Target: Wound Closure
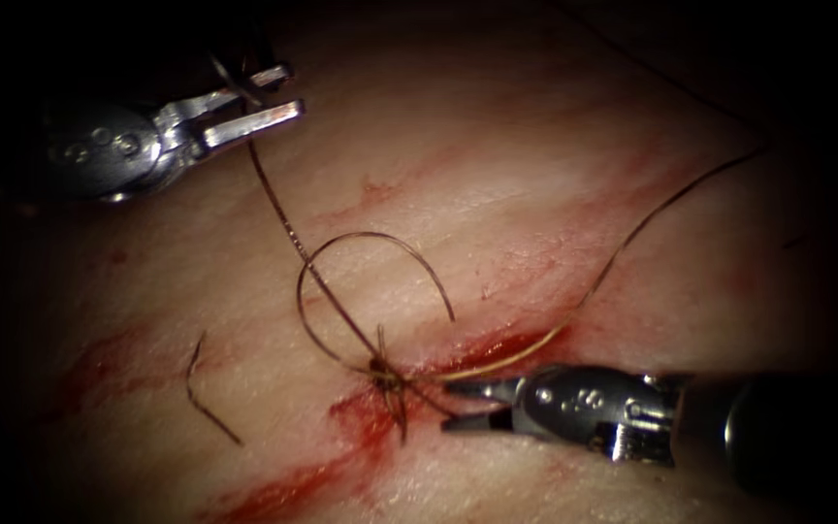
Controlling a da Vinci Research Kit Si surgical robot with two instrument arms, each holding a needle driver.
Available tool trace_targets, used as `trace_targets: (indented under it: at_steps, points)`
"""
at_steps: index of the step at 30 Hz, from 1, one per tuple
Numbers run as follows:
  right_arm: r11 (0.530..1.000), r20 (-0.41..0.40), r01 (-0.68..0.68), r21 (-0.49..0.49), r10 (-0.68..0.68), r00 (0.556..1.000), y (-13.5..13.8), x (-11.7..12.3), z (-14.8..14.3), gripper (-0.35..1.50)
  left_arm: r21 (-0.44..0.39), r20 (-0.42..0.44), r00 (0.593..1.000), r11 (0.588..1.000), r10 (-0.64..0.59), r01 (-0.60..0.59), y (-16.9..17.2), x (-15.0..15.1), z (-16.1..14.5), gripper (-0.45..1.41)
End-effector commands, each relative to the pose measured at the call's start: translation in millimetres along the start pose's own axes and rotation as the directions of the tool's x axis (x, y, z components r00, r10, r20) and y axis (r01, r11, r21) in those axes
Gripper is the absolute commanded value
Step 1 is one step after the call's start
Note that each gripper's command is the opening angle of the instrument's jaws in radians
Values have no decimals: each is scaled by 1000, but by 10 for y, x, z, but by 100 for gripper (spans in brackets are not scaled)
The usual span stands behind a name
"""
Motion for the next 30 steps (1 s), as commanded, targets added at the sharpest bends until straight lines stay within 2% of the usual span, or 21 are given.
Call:
trace_targets:
  at_steps: [1,4,10,15,16,17,22,26,29,30]
  points:
    - [1000,-3,5,10,-5,1000,-4,-2,6,-35,0,-1,1000,1000,0,0,2,-6,5,-45]
    - [1000,-6,10,19,-9,1000,-6,1,-1,-35,0,-1,1000,1000,0,0,1,-7,5,-45]
    - [999,-4,4,33,-4,1000,-26,15,-42,-35,-1,2,1000,1000,1,-1,1,-9,6,-45]
    - [999,22,4,52,-5,1000,-63,29,-83,-35,0,10,1000,1000,5,-5,4,-10,9,-45]
    - [998,23,-16,65,14,1000,-80,38,-100,-35,0,9,1000,1000,5,-5,5,-10,10,-45]
    - [998,23,-16,65,14,1000,-80,38,-100,-35,0,9,1000,1000,5,-5,5,-10,10,-45]
    - [995,22,-43,89,41,999,-117,66,-135,-35,-6,9,1000,1000,7,-7,9,-8,14,-45]
    - [994,25,-53,98,51,998,-141,94,-146,-35,-7,8,1000,1000,7,-7,10,-7,15,-45]
    - [996,31,-37,84,35,999,-142,107,-134,-35,-7,7,1000,1000,7,-7,10,-7,15,-45]
    - [997,33,-38,73,36,999,-138,107,-124,10,-7,7,1000,1000,7,-7,9,-7,15,-45]
